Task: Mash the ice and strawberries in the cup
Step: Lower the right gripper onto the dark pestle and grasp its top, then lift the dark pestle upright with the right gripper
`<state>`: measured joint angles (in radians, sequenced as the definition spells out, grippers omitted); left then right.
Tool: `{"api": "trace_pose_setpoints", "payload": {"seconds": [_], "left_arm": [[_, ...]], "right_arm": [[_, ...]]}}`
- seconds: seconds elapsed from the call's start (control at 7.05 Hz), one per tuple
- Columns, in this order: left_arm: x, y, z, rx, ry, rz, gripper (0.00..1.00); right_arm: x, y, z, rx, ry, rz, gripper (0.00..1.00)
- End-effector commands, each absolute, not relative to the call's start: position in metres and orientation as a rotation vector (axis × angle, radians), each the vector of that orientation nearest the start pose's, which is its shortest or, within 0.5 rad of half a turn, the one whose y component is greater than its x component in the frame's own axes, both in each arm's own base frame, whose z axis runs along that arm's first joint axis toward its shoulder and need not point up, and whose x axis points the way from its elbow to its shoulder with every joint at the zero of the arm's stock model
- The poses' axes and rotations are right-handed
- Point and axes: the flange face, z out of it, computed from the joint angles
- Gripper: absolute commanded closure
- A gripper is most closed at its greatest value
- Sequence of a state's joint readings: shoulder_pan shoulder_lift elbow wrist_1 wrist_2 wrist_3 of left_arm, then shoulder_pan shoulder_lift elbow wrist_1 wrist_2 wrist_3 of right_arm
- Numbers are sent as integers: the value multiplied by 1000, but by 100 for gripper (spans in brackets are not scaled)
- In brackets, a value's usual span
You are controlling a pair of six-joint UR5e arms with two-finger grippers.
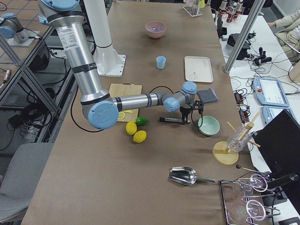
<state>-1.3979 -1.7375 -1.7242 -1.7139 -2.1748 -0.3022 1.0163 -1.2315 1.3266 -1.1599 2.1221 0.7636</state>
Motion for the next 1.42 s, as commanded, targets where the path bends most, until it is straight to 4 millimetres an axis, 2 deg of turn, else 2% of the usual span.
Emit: {"api": "trace_pose_setpoints", "payload": {"seconds": [0.0, 0.28, 0.43, 0.71, 0.99, 1.28], "left_arm": [[19, -573, 488, 296, 681, 9, 2], [19, -572, 491, 289, 680, 7, 2], [19, -572, 494, 285, 677, 5, 2], [19, -574, 492, 289, 675, 5, 2], [19, -577, 488, 295, 676, 7, 2], [20, -580, 482, 303, 678, 10, 2]], "right_arm": [[-258, -621, 518, 109, -786, 46, 100], [-259, -625, 501, 137, -794, 48, 100], [-263, -623, 506, 117, -785, 48, 100], [-278, -619, 529, 77, -765, 31, 52], [-279, -614, 538, 62, -760, 29, 45], [-274, -615, 539, 59, -761, 37, 32]]}}
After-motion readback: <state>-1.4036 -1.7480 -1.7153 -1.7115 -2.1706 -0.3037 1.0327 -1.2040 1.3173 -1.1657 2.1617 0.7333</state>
